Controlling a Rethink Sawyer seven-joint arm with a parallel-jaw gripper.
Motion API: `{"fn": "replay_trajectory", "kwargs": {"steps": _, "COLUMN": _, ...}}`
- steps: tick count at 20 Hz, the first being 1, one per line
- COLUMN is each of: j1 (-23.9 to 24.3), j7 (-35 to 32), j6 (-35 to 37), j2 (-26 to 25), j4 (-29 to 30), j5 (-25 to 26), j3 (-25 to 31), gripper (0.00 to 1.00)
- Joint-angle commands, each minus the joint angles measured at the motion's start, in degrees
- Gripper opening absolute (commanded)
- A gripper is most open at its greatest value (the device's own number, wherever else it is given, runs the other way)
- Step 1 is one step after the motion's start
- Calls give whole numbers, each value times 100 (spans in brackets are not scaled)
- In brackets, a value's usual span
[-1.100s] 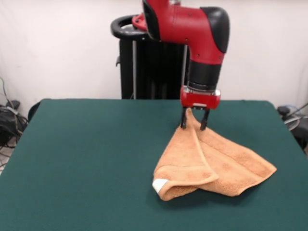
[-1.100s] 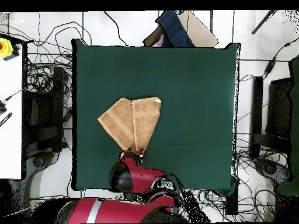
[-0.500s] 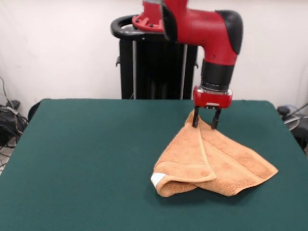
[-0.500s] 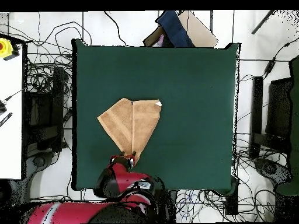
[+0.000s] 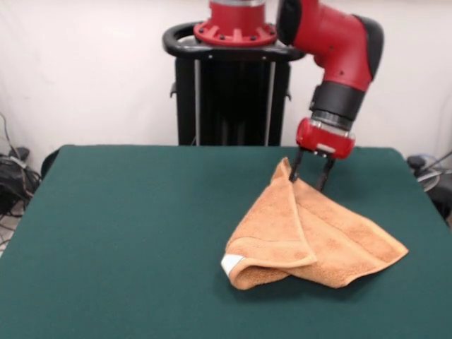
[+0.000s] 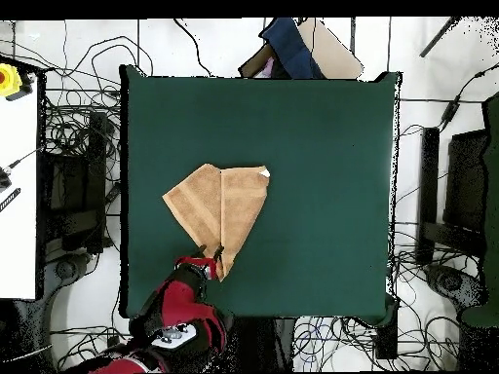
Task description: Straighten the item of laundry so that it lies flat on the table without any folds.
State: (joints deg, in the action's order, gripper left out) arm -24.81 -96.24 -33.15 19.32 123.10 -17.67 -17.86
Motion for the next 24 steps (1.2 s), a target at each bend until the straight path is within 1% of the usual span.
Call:
{"fn": "replay_trajectory", "kwargs": {"steps": 1, "j1": 471, "j7": -720, "j6": 530, "j2": 101, "j4": -595, "j5": -133, "j3": -84, "gripper": 100}}
{"fn": "replay_trajectory", "kwargs": {"steps": 3, "j1": 513, "j7": -633, "j6": 799, "j2": 222, "j4": -642, "j5": -137, "j3": -73, "gripper": 100}}
{"fn": "replay_trajectory", "kwargs": {"steps": 4, "j1": 455, "j7": -595, "j6": 866, "j2": 249, "j4": -666, "j5": -250, "j3": -138, "gripper": 100}}
{"fn": "replay_trajectory", "kwargs": {"steps": 7, "j1": 179, "j7": -493, "j6": 825, "j2": 159, "j4": -816, "j5": -701, "j3": -412, "gripper": 100}}
{"fn": "replay_trajectory", "kwargs": {"steps": 9, "j1": 104, "j7": -503, "j6": 758, "j2": 74, "j4": -911, "j5": -850, "j3": -473, "gripper": 100}}
{"fn": "replay_trajectory", "kwargs": {"steps": 12, "j1": 225, "j7": -636, "j6": 823, "j2": 132, "j4": -966, "j5": -747, "j3": -287, "gripper": 100}}
{"fn": "replay_trajectory", "kwargs": {"steps": 16, "j1": 274, "j7": -681, "j6": 1263, "j2": 354, "j4": -964, "j5": -759, "j3": -122, "gripper": 100}}
{"fn": "replay_trajectory", "kwargs": {"steps": 19, "j1": 725, "j7": -810, "j6": 1738, "j2": 628, "j4": -976, "j5": -386, "j3": 345, "gripper": 100}}
{"fn": "replay_trajectory", "kwargs": {"steps": 21, "j1": 768, "j7": -789, "j6": 1895, "j2": 634, "j4": -1095, "j5": -431, "j3": 395, "gripper": 100}}
{"fn": "replay_trajectory", "kwargs": {"steps": 24, "j1": 966, "j7": -755, "j6": 2073, "j2": 585, "j4": -1391, "j5": -367, "j3": 578, "gripper": 100}}
